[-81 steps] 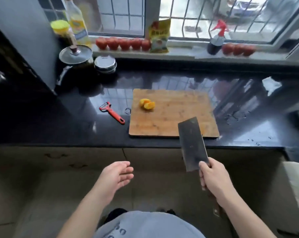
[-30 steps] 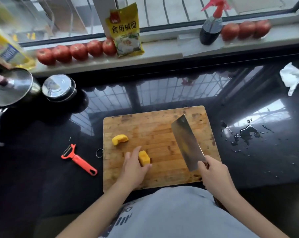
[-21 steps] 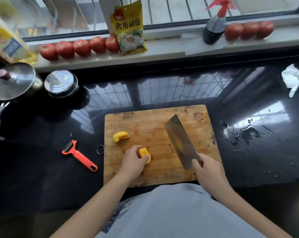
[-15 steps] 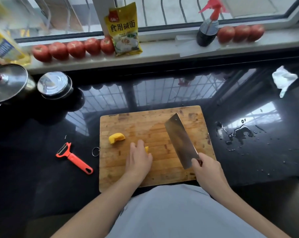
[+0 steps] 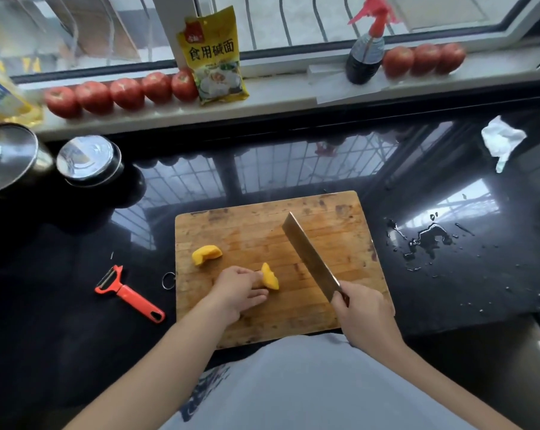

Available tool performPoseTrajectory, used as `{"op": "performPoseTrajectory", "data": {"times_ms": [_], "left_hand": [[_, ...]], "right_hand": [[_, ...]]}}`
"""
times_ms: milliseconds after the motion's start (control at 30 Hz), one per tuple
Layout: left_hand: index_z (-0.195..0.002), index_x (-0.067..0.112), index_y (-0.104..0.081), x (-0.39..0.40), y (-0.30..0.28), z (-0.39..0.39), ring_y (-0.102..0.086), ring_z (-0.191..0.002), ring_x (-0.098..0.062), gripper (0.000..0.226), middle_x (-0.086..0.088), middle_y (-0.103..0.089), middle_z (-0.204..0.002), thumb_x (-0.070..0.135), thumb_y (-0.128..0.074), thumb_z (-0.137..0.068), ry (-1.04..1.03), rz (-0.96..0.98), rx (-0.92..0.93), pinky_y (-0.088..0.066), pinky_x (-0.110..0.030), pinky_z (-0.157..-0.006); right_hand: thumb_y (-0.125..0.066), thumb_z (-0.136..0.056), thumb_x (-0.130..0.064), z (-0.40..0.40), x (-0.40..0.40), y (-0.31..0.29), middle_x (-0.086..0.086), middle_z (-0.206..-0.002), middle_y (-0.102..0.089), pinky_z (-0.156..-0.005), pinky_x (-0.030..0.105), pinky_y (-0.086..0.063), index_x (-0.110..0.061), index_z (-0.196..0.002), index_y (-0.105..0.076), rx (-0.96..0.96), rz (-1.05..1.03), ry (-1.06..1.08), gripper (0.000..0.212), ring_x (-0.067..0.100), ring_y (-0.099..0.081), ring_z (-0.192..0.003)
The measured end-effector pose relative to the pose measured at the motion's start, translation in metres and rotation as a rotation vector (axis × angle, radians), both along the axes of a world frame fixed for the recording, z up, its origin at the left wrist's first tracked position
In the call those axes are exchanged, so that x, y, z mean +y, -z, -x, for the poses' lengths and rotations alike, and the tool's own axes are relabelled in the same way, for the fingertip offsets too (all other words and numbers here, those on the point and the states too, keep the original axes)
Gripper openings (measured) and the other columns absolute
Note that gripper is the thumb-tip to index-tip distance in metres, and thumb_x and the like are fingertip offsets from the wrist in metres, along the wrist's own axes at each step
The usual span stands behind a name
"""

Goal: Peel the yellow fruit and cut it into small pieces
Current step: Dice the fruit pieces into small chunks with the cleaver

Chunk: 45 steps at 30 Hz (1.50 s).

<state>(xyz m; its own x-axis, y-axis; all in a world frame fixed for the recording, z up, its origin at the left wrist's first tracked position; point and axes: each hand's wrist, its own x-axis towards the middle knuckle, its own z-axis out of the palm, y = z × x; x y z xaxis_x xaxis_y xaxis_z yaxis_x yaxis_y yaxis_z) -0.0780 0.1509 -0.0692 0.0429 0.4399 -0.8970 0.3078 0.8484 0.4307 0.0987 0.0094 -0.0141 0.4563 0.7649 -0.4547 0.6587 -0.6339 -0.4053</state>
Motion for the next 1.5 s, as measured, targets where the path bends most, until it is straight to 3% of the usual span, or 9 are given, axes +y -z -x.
{"op": "performPoseTrajectory", "data": {"times_ms": [200,400,500,567,800,967,1133,1333,1500], "left_hand": [[-0.109,0.015,-0.058,-0.019,0.016,-0.02,-0.069,-0.101,-0.026,0.019,-0.011,-0.062,-0.116,0.018,-0.072,-0.096,-0.057,-0.045,0.026,-0.066,-0.035,-0.078],[-0.108,0.023,-0.052,-0.023,0.02,-0.027,-0.072,-0.093,-0.023,0.018,-0.007,-0.061,-0.114,0.023,-0.068,-0.099,-0.025,-0.143,0.084,-0.066,-0.035,-0.075],[-0.107,0.028,-0.053,-0.024,0.021,-0.034,-0.066,-0.093,-0.02,0.021,0.002,-0.058,-0.11,0.037,-0.069,-0.096,0.25,-0.346,0.213,-0.063,-0.041,-0.077],[-0.107,0.031,-0.05,-0.026,0.016,-0.041,-0.056,-0.09,-0.015,0.023,0.007,-0.05,-0.106,0.044,-0.066,-0.096,0.501,-0.497,0.334,-0.052,-0.035,-0.073],[-0.127,0.026,-0.047,-0.027,0.002,-0.042,-0.063,-0.098,-0.017,0.03,0.001,-0.055,-0.122,0.033,-0.062,-0.102,1.036,-0.935,0.444,-0.042,-0.025,-0.068],[-0.137,0.027,-0.045,-0.035,0.006,-0.015,-0.058,-0.105,-0.013,0.051,0.008,-0.048,-0.127,0.043,-0.07,-0.095,0.936,-0.816,0.381,-0.045,-0.024,-0.076],[-0.126,0.027,-0.051,-0.042,0.008,-0.008,-0.052,-0.101,-0.01,0.038,0.01,-0.05,-0.122,0.035,-0.072,-0.095,0.726,-0.715,0.301,-0.046,-0.026,-0.079],[-0.111,0.028,-0.054,-0.04,0.008,-0.02,-0.054,-0.1,-0.013,0.021,0.009,-0.051,-0.11,0.029,-0.069,-0.097,0.698,-0.731,0.252,-0.043,-0.028,-0.077],[-0.11,0.024,-0.053,-0.043,0.014,-0.026,-0.05,-0.096,-0.013,0.024,0.008,-0.048,-0.107,0.029,-0.072,-0.096,0.61,-0.728,0.244,-0.038,-0.027,-0.077]], "right_hand": [[-0.048,-0.098,-0.026,0.012,0.013,0.015,-0.011,-0.069,-0.06,-0.056,0.029,-0.052,-0.027,-0.087,-0.069,0.078,0.022,-0.17,0.024,0.007,-0.058,-0.063],[-0.04,-0.104,-0.035,0.015,0.025,0.025,-0.008,-0.087,-0.05,-0.071,0.035,-0.049,-0.028,-0.091,-0.059,0.014,0.097,-0.218,0.024,0.013,-0.053,-0.079],[-0.043,-0.105,-0.039,0.01,0.029,0.029,-0.008,-0.087,-0.053,-0.064,0.029,-0.048,-0.029,-0.088,-0.058,0.067,0.052,-0.108,0.025,0.009,-0.055,-0.079],[-0.045,-0.105,-0.037,0.001,0.025,0.029,-0.007,-0.086,-0.054,-0.066,0.031,-0.048,-0.026,-0.086,-0.06,0.072,0.012,-0.022,0.027,0.009,-0.055,-0.079],[-0.046,-0.105,-0.036,-0.024,0.01,0.019,-0.008,-0.085,-0.056,-0.072,0.036,-0.053,-0.025,-0.087,-0.064,0.011,-0.018,0.025,0.028,0.01,-0.056,-0.079],[-0.047,-0.105,-0.03,-0.018,-0.005,0.018,-0.008,-0.079,-0.054,-0.066,0.031,-0.042,-0.026,-0.084,-0.057,0.001,-0.011,-0.079,0.024,0.012,-0.053,-0.075],[-0.048,-0.104,-0.027,-0.012,-0.005,0.013,-0.007,-0.069,-0.055,-0.053,0.02,-0.034,-0.018,-0.081,-0.053,0.023,-0.013,-0.146,0.026,0.013,-0.052,-0.065],[-0.039,-0.107,-0.029,-0.004,0.009,-0.008,-0.004,-0.073,-0.054,-0.064,0.038,-0.043,-0.021,-0.089,-0.041,0.034,0.078,-0.29,0.019,0.024,-0.053,-0.068],[-0.033,-0.107,-0.03,0.007,0.008,-0.011,-0.006,-0.075,-0.051,-0.063,0.039,-0.04,-0.022,-0.09,-0.035,-0.011,0.185,-0.386,0.019,0.032,-0.06,-0.076]]}}
